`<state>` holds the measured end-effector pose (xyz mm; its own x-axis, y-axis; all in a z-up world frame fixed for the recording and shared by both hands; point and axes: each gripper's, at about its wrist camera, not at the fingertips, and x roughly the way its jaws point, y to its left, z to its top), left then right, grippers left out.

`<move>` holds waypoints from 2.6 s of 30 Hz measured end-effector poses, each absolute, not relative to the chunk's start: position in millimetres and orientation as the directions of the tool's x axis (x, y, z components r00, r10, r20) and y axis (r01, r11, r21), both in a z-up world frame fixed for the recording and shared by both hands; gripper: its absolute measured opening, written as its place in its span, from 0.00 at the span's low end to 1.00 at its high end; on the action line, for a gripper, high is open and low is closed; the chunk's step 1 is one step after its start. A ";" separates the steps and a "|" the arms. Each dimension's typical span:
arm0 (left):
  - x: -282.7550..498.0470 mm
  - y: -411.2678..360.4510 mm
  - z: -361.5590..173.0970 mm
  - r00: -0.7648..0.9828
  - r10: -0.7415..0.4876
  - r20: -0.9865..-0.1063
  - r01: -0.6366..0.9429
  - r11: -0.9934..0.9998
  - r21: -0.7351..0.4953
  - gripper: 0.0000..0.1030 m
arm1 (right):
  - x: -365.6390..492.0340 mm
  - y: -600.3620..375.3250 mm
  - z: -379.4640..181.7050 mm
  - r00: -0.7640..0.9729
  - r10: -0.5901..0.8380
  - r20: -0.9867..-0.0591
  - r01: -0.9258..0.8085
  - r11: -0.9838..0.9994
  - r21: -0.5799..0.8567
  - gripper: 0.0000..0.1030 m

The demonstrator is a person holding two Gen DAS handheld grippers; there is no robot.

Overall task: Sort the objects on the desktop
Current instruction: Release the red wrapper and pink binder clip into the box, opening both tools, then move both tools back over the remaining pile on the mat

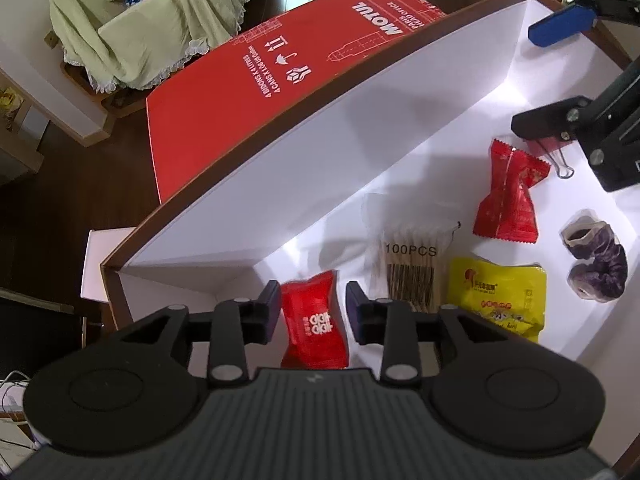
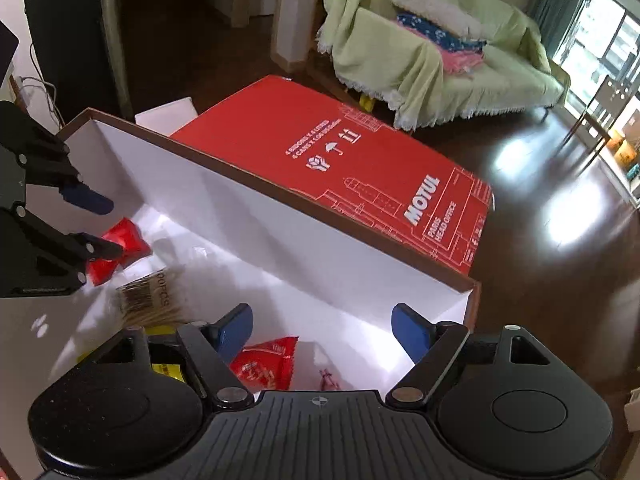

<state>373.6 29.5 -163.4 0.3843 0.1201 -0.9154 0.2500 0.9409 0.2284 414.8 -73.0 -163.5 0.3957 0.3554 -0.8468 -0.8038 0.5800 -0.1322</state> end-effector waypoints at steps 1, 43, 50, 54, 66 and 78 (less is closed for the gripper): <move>372.6 29.0 -162.6 0.386 0.119 -0.915 0.251 0.941 0.228 0.31 | 414.5 -73.4 -162.2 0.393 0.360 -0.846 -0.802 0.584 -0.124 0.77; 209.1 23.6 -29.6 0.594 0.012 -0.805 0.186 0.971 0.152 0.59 | 268.6 -189.7 -59.8 0.468 0.484 -0.739 -0.567 0.806 0.168 0.77; 142.4 53.3 -29.6 0.585 0.010 -0.811 0.124 0.987 0.101 0.63 | 219.2 -215.1 -53.7 0.470 0.500 -0.727 -0.544 0.813 0.208 0.77; 113.4 69.9 -48.2 0.534 0.012 -0.845 0.053 0.998 0.047 0.63 | 194.7 -223.1 -66.9 0.432 0.493 -0.755 -0.523 0.819 0.236 0.77; 77.0 56.6 -127.2 0.361 -0.043 -0.932 -0.041 0.997 -0.062 0.63 | 155.3 -218.4 -132.9 0.251 0.447 -0.858 -0.474 0.830 0.294 0.77; 108.1 50.0 -156.3 0.335 -0.044 -0.941 -0.101 0.991 -0.082 0.63 | 181.1 -224.8 -166.3 0.187 0.396 -0.899 -0.436 0.853 0.286 0.77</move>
<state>108.1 50.0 -156.3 0.3355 -0.0441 -0.9410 -0.1008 0.9915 -0.0825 181.1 -224.8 -166.3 0.1869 0.3964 -0.8989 -0.4360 0.8534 0.2857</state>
